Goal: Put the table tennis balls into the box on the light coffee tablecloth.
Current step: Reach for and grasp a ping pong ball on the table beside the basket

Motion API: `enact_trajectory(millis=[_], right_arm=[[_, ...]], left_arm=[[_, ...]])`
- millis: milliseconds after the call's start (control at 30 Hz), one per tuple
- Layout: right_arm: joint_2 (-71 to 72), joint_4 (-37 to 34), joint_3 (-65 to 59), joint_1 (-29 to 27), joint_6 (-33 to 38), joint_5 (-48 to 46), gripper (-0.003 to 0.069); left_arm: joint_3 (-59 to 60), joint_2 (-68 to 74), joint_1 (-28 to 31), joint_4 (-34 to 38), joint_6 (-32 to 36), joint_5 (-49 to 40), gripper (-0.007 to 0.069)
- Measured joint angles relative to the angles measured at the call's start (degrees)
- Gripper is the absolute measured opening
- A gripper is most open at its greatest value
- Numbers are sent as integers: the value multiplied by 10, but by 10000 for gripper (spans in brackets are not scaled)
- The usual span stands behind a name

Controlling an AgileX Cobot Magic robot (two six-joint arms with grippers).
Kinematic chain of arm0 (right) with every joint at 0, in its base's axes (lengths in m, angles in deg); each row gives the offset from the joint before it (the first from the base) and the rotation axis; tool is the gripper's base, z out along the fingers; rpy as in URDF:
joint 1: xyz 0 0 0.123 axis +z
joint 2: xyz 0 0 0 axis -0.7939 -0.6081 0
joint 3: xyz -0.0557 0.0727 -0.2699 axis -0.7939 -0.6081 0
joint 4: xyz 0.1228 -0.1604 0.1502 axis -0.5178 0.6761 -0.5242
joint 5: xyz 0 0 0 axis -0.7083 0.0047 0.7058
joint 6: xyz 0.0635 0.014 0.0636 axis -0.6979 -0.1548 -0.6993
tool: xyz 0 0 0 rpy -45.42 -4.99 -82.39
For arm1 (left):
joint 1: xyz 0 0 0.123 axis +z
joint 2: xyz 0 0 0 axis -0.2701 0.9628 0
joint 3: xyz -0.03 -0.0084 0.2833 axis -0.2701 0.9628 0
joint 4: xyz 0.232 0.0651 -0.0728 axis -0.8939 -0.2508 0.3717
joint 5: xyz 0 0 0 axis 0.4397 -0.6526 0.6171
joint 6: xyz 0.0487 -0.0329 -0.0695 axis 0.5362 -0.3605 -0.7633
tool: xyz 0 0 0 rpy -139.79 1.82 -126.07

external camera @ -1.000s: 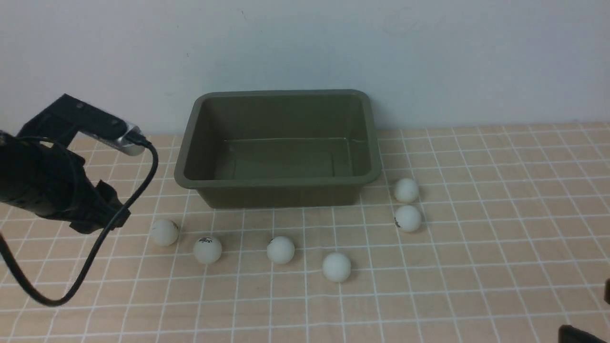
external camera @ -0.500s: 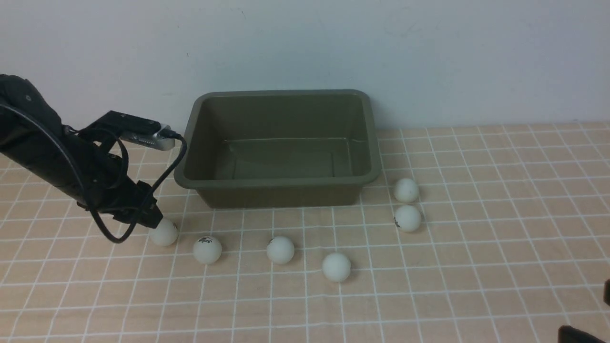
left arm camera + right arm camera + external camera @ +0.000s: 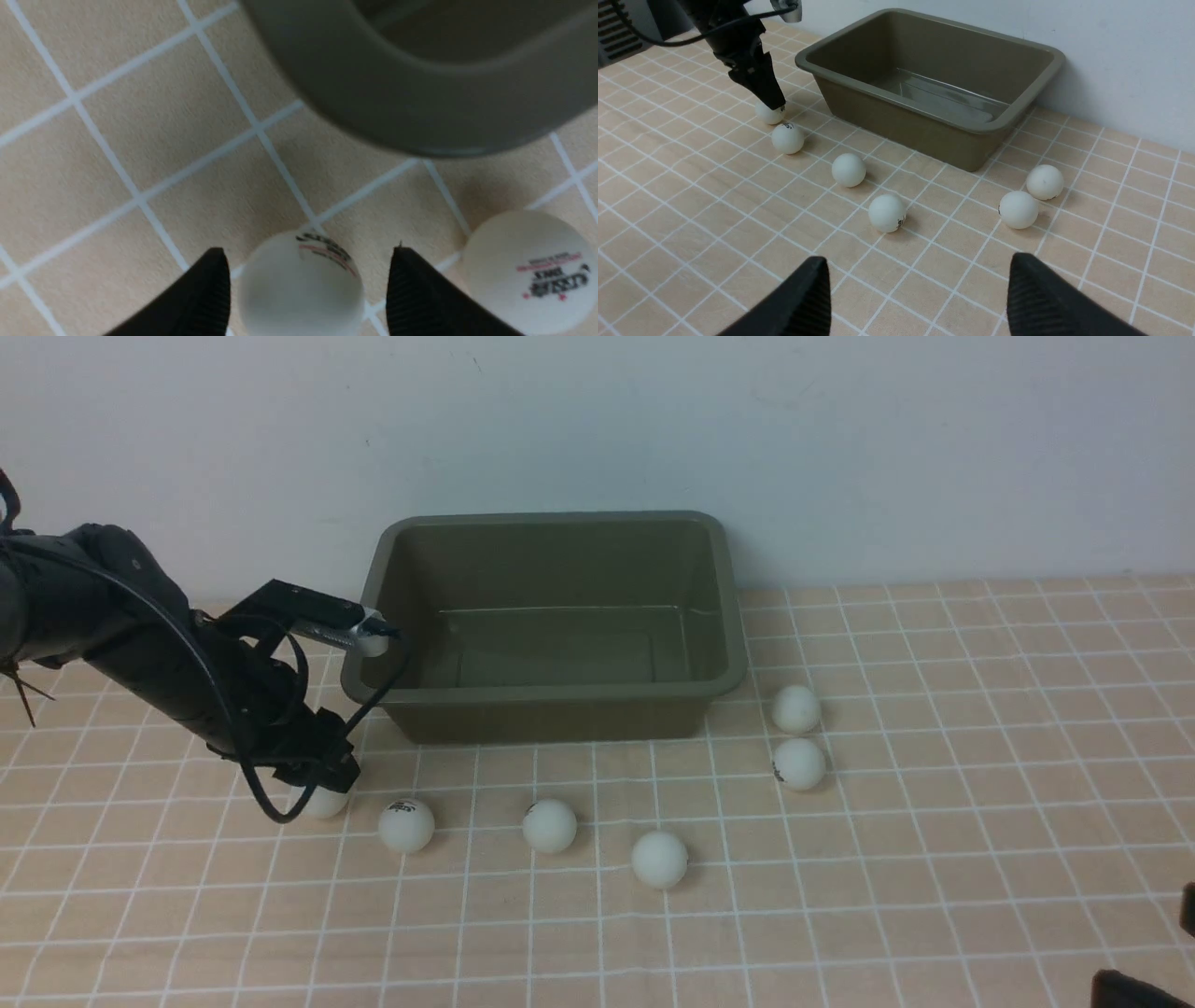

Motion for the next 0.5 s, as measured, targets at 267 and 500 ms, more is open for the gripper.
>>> enact_trajectory(millis=[267,500], right_arm=[[0,-19,0,0,-1,0,463],[0,-20,0,0,-1,0,463]], left_arm=[[-2,-1,0,-51,-21,13,197],[-4,0,-1,-60,-27,10,65]])
